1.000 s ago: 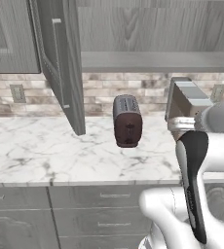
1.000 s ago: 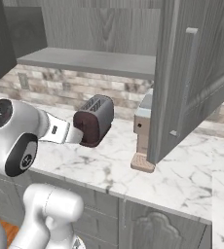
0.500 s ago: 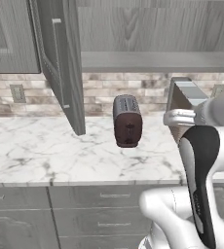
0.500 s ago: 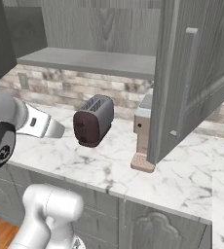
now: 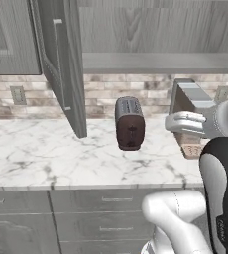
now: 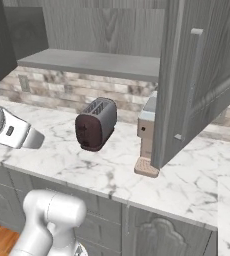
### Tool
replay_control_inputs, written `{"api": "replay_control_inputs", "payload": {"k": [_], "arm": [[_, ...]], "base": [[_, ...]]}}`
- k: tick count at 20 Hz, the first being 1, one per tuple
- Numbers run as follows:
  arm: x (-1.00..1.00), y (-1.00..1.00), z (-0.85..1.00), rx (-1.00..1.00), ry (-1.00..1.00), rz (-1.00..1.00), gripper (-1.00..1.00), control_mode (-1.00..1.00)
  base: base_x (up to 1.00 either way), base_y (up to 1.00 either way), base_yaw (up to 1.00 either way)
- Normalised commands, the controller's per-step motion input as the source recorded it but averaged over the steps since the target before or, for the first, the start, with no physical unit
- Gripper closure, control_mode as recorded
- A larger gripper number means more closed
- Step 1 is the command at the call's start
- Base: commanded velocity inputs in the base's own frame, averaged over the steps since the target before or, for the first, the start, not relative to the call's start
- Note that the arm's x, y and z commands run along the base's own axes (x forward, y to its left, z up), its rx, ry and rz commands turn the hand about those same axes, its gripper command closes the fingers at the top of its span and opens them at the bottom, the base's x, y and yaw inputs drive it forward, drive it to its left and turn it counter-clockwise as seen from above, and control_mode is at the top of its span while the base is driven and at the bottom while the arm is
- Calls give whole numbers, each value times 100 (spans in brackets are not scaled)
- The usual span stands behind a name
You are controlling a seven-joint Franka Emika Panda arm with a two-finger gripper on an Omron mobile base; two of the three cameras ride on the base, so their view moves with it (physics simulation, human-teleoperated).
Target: Open the cabinet. Pick the soap dispenser and place it next to the sink. Then close the cabinet.
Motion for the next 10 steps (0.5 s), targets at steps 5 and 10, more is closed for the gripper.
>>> {"api": "replay_control_inputs", "payload": {"k": [5, 10], "arm": [[-32, 30, 23, 17, 0, 1, -100, -100], [-28, 25, 20, 24, 0, 2, -100, -100]], "base": [[0, 0, 0], [0, 0, 0]]}}
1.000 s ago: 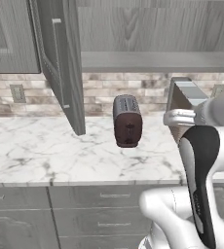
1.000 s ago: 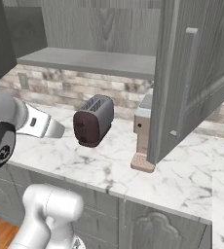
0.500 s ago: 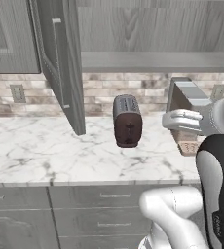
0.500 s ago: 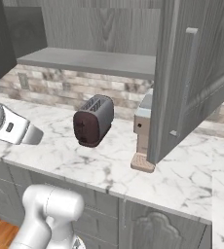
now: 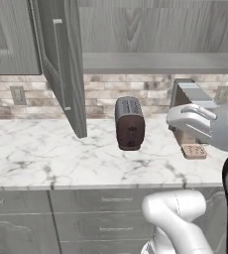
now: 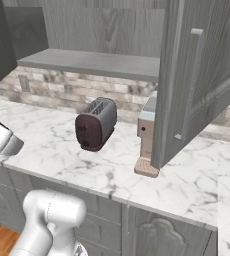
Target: Open the cabinet. Pick the soap dispenser and place it next to the sink. Then close the cabinet.
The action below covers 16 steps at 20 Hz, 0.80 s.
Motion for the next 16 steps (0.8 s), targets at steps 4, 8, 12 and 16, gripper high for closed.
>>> {"api": "replay_control_inputs", "payload": {"k": [4, 8, 12, 16], "arm": [[-20, 27, 12, 23, 0, 2, -100, -100], [-23, 26, 0, 18, 0, 3, -100, -100], [-33, 23, -2, 11, -1, 2, -100, -100], [-14, 25, 1, 18, 1, 0, -100, -100]], "base": [[0, 0, 0], [0, 0, 0], [0, 0, 0], [0, 0, 0]]}}
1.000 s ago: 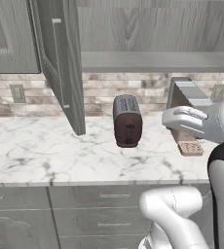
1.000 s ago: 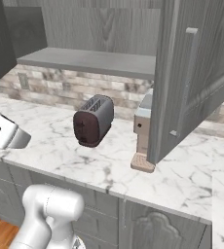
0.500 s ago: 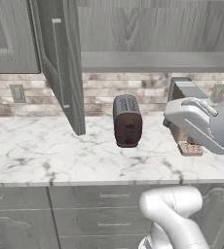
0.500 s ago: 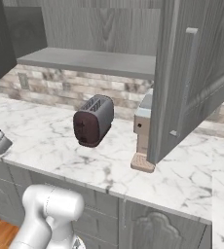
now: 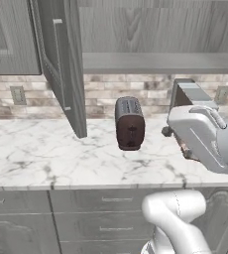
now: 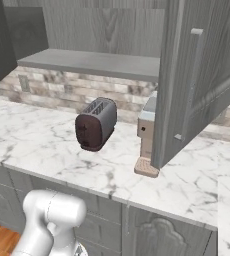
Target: Open the cabinet. Pick the soap dispenser and place it next to the sink. Then close the cabinet.
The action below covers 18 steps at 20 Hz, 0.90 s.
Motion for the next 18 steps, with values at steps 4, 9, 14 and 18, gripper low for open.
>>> {"api": "replay_control_inputs", "payload": {"k": [4, 9, 14, 18], "arm": [[-9, 27, 2, 18, 3, 0, -100, -100], [0, 32, 0, 19, 6, 0, -100, -100], [0, 29, 2, 21, 11, -2, -100, -100], [-8, 27, 5, 23, 16, -1, -100, -100]], "base": [[0, 0, 0], [0, 0, 0], [0, 0, 0], [0, 0, 0]]}}
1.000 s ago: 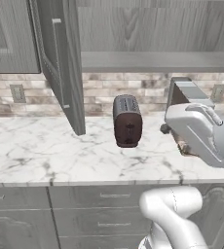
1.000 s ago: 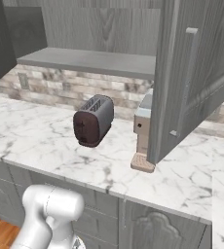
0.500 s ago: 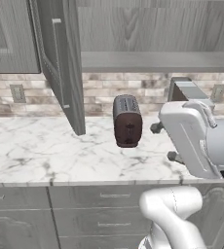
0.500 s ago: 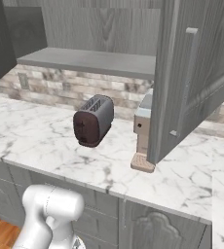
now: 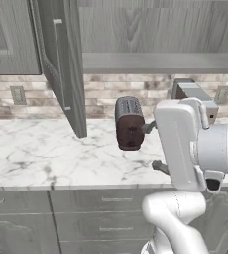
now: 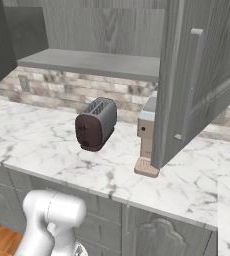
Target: Open the cabinet. Pick the soap dispenser and place it next to the sink. Then close the cabinet.
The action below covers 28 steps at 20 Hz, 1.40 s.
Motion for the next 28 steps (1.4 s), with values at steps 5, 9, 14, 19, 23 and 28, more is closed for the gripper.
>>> {"api": "replay_control_inputs", "payload": {"k": [5, 9, 14, 19, 23, 28], "arm": [[-2, 33, 2, 22, 15, 0, -100, -100], [0, 37, 0, 20, 10, 4, -100, -100], [2, 42, 0, 10, 5, 2, -100, -100], [12, 50, 1, 1, 0, 0, -100, -100], [29, 47, 0, -1, 0, -6, -100, -100], [37, 34, 6, -2, 0, -21, -100, -100]], "base": [[0, 0, 0], [0, 0, 0], [0, 0, 0], [0, 0, 0], [0, 0, 0], [0, 0, 0]]}}
